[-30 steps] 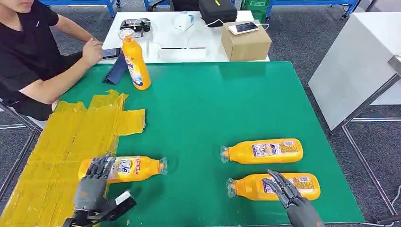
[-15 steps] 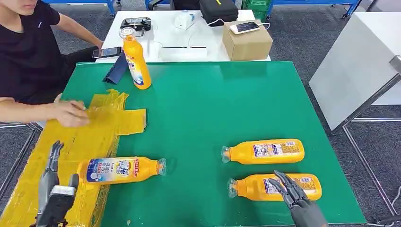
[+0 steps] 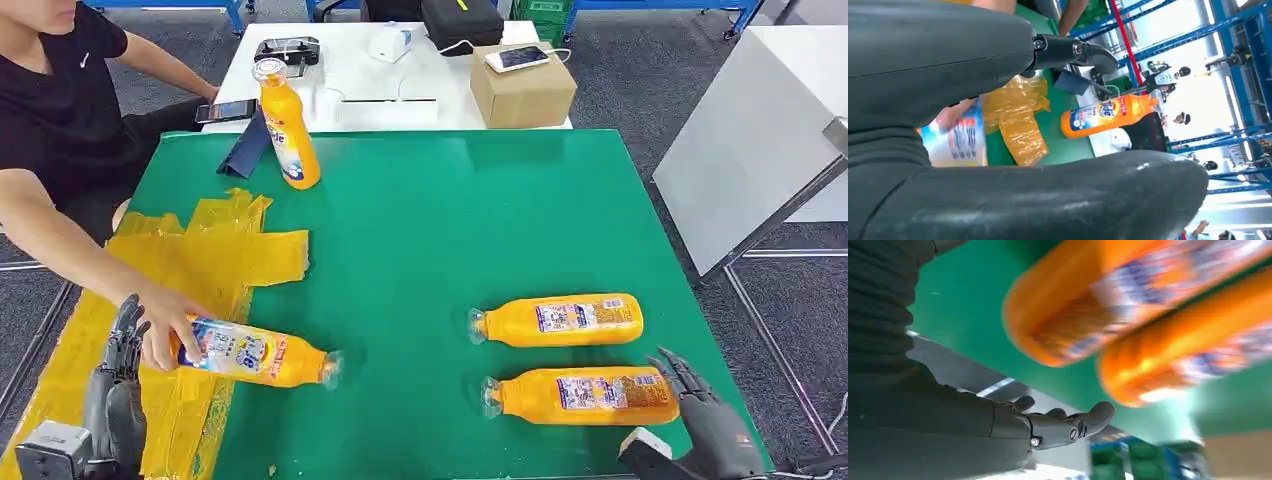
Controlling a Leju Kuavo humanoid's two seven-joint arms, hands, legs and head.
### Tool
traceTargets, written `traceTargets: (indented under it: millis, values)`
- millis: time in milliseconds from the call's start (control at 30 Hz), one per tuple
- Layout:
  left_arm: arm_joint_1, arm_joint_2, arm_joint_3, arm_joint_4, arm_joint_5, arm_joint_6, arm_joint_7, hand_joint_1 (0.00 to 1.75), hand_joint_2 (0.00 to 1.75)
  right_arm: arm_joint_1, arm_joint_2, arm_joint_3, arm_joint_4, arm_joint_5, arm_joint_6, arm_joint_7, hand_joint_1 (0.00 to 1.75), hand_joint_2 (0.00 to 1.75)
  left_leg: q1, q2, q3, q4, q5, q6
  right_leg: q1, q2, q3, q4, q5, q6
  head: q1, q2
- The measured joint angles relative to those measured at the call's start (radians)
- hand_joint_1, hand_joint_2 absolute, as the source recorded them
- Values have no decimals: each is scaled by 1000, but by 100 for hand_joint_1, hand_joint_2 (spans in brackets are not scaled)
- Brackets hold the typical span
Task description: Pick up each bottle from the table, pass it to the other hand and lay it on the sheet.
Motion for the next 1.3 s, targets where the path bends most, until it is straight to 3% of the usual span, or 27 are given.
traceTargets:
  millis: [200, 500, 967, 1300]
  values:
    - [6, 0, -1, -9, 12, -8, -6, 0, 0, -46, 96, -140, 73, 98, 72, -68, 0, 175, 0, 0, -1, 0, 0, 0, 0, 0, 3, 0, 0, 0, 0, 0]
    - [-3, 7, -19, -9, 14, 6, 2, 0, 0, -72, 143, -154, 107, 114, 47, -83, 0, 175, 0, 0, -2, 0, 0, 0, 0, 0, -1, 0, 0, 0, 0, 0]
    - [0, 10, -31, -19, 15, 19, 17, 0, 0, -6, 132, 36, 31, 96, -74, 7, 0, 175, 0, 0, -2, 0, 0, 0, 0, 0, 2, 0, 0, 0, 0, 0]
    - [0, 7, -30, -34, 28, 0, 27, 0, 0, 47, 23, 229, -51, 86, -134, 176, 0, 175, 0, 0, -2, 0, 0, 0, 0, 0, -3, 0, 0, 0, 1, 0]
